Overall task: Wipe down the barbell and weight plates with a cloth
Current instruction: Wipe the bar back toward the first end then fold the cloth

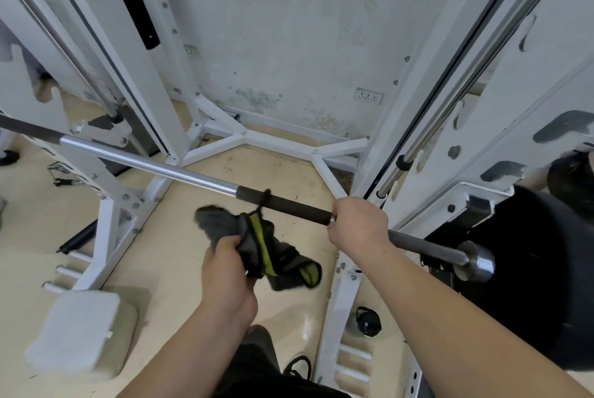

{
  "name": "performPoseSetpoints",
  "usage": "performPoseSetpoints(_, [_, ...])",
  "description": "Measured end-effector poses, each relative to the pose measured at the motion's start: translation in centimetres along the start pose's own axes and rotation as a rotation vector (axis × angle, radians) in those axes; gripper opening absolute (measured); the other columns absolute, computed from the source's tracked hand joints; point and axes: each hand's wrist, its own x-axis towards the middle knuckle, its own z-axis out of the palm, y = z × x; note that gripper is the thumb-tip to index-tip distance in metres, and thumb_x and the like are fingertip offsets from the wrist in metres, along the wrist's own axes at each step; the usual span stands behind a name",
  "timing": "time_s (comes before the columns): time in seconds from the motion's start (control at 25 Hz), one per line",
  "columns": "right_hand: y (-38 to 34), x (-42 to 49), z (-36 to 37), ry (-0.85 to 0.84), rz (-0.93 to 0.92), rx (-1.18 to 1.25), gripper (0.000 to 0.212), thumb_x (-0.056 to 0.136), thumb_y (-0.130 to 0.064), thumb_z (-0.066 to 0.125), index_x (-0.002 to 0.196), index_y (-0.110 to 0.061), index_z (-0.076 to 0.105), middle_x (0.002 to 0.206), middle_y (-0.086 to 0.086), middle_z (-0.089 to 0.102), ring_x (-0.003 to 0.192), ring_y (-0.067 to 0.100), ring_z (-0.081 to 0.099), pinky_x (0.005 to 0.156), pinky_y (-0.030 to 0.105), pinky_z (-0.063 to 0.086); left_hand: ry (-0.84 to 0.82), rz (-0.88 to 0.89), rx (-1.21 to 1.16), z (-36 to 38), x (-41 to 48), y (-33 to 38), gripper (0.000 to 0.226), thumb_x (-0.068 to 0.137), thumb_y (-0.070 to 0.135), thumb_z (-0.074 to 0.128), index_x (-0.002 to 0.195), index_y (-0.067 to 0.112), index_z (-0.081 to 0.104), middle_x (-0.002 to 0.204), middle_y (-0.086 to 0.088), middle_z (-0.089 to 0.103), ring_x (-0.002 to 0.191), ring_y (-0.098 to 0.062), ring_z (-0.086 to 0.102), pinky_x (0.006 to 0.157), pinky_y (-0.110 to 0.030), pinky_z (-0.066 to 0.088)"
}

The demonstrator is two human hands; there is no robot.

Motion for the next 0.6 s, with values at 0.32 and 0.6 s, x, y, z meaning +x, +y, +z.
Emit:
performPoseSetpoints(0.32, [-0.1, 0.2, -0.3, -0.027, 0.001, -0.008, 0.008, 0.086, -0.016, 0.06, 0.09, -0.021, 0.064, 0.076, -0.004, 0.054, 0.071, 0.021, 0.056, 0.063, 0.03, 0.048, -0.069, -0.097, -0.082, 7.8, 4.2, -3.1, 0.042, 0.091, 0.008, 0.043, 0.122, 0.019, 0.068, 0.114, -0.004, 0.074, 0.102, -0.025, 0.068, 0.103, -0.045, 0.052])
performPoseSetpoints(0.6, [0.4, 0.1, -0.3, -0.041, 0.024, 0.019, 0.012, 0.092, -0.021, 0.06, 0.096, -0.022, 0.071, 0.087, -0.001, 0.065, 0.081, 0.024, 0.06, 0.063, 0.029, 0.043, -0.072, -0.08, 0.025, 6.5, 5.0, -1.6, 0.023, 0.093, 0.011, 0.053, 0.114, 0.006, 0.062, 0.1, -0.016, 0.07, 0.08, -0.026, 0.068, 0.065, -0.033, 0.057])
